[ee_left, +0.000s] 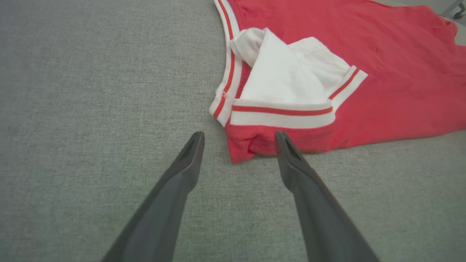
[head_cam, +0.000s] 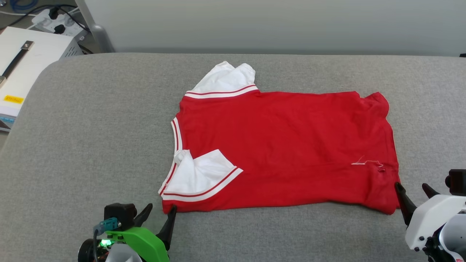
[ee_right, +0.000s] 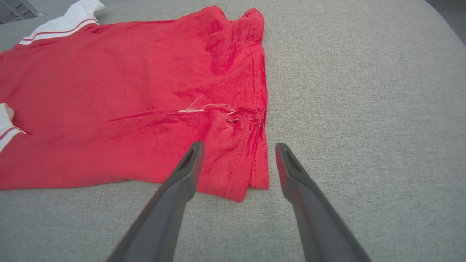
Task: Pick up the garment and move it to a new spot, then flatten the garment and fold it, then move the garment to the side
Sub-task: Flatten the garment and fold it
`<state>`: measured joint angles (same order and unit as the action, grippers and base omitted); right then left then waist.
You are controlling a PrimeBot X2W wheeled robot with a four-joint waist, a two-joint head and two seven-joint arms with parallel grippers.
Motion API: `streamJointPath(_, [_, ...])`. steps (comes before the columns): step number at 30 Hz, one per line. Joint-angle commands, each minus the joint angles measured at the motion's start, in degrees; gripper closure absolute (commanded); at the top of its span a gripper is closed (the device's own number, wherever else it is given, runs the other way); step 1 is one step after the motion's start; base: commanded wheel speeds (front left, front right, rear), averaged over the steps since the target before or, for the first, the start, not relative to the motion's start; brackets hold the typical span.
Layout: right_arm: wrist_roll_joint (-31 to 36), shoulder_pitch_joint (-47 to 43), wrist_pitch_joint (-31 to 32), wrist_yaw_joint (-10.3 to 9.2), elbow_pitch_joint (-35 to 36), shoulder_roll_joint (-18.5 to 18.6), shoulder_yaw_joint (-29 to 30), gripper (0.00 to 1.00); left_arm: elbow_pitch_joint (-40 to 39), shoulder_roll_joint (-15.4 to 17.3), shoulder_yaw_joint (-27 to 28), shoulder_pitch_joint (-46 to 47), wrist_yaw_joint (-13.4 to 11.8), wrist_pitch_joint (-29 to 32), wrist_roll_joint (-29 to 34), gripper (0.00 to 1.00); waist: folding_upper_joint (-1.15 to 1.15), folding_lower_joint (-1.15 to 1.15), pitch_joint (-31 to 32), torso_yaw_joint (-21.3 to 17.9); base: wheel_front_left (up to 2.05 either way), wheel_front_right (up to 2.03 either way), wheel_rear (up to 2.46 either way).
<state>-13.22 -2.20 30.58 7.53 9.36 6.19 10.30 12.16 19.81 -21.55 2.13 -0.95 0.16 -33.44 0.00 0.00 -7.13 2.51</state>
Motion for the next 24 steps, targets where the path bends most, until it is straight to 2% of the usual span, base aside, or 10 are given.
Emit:
streamJointPath(1, [0.4,-0.58,0.32,-0.04,0.79,-0.21,0.25,0.0,0.22,0.25,0.09,-0.04,-0.46,0.5,-0.02,0.0,0.0,0.0,-0.73,-0.61,0.0,0.0,0.0])
streamJointPath(15, [0.97,-0.44,0.04,-0.04,2.32,-1.47,0.11,0.0,5.0,-0.61,1.22,3.68,-2.66,0.74,-0.64,0.0,0.0,0.0,-4.09,-3.04,0.0,0.0,0.0])
streamJointPath(22, [1.31,-0.29,-0.46,-0.04,2.31,-1.8,0.08,0.0,8.01,-0.48,-0.25,4.81,-2.4,5.98,-1.62,0.01,0.0,0.0,-5.1,-3.16,0.0,0.0,0.0])
streamJointPath(23, [1.41,-0.27,-0.48,-0.04,2.33,-1.81,0.1,0.0,8.54,-0.59,-0.67,4.98,-2.09,7.29,-1.99,0.18,0.0,0.0,-5.23,-3.05,0.0,0.0,0.0])
streamJointPath(24, [1.58,-0.22,-0.45,-0.04,2.34,-1.79,0.0,0.0,9.18,-0.7,-1.07,5.27,-1.78,8.75,-2.42,0.78,0.0,0.0,-5.36,-2.96,0.0,0.0,0.0])
